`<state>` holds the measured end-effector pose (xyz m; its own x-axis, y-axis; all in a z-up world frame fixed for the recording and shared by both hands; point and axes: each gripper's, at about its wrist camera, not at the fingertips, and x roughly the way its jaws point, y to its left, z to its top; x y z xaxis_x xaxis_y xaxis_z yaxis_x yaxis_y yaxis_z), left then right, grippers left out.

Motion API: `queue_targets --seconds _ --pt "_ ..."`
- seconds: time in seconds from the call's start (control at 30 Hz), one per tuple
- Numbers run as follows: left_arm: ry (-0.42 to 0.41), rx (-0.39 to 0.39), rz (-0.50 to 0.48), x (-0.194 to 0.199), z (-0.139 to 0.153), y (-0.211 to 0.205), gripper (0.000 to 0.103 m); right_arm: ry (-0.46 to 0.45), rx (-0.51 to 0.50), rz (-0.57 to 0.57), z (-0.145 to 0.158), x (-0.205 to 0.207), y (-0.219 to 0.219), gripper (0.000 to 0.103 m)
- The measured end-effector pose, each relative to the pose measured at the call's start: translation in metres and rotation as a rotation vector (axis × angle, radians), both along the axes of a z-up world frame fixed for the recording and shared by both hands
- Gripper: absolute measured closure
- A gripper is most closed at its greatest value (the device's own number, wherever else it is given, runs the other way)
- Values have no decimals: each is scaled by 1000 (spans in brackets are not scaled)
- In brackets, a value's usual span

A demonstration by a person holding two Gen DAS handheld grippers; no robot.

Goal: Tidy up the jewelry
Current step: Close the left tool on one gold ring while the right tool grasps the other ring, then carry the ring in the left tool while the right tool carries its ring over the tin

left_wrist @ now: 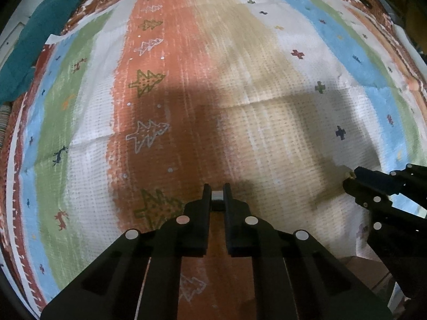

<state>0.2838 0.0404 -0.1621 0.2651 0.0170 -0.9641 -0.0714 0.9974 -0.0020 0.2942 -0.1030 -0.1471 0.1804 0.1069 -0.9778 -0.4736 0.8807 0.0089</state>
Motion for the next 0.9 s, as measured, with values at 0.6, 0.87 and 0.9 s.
queue_targets --seconds 0.6,0.87,0.9 --pt "-54 -28 21 -17 29 8 95 -48 78 -21 36 -14 -10 86" --pt "-120 -29 -3 -39 59 -8 95 -83 118 -33 56 -34 -11 86" --pt "-127 -32 -3 -41 62 -9 95 -92 118 -33 58 -36 -11 86"
